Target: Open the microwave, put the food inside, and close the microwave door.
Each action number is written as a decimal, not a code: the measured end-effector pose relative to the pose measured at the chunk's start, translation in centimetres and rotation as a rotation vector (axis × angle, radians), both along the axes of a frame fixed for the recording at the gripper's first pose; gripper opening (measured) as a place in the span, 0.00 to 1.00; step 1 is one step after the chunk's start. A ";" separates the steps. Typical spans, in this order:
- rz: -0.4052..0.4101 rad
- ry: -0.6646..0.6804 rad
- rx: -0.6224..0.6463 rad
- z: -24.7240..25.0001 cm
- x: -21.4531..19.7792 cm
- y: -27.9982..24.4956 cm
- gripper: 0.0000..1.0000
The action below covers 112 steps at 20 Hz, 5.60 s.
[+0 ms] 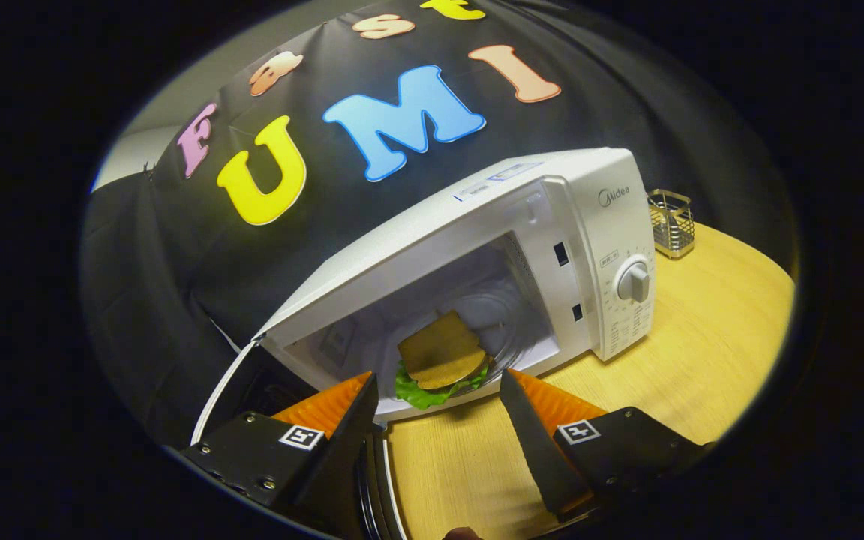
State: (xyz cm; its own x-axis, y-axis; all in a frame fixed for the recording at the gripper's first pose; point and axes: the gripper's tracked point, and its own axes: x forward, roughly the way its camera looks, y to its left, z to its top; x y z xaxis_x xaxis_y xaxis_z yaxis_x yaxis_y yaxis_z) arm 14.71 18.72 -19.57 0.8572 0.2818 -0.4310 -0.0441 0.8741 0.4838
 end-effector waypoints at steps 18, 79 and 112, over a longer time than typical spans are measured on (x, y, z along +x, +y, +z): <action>0.368 -0.316 -0.095 13.9 -12.8 3.3 0.97; 0.769 -0.111 -0.363 -2.3 -24.6 9.8 0.01; 0.108 -0.051 -0.468 -1.6 3.5 -6.1 0.01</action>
State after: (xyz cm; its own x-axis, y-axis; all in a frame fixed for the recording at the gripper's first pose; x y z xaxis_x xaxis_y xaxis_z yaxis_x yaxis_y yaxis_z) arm 18.24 12.59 -21.15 0.8570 0.1565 -0.4910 -0.1604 0.9864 0.0345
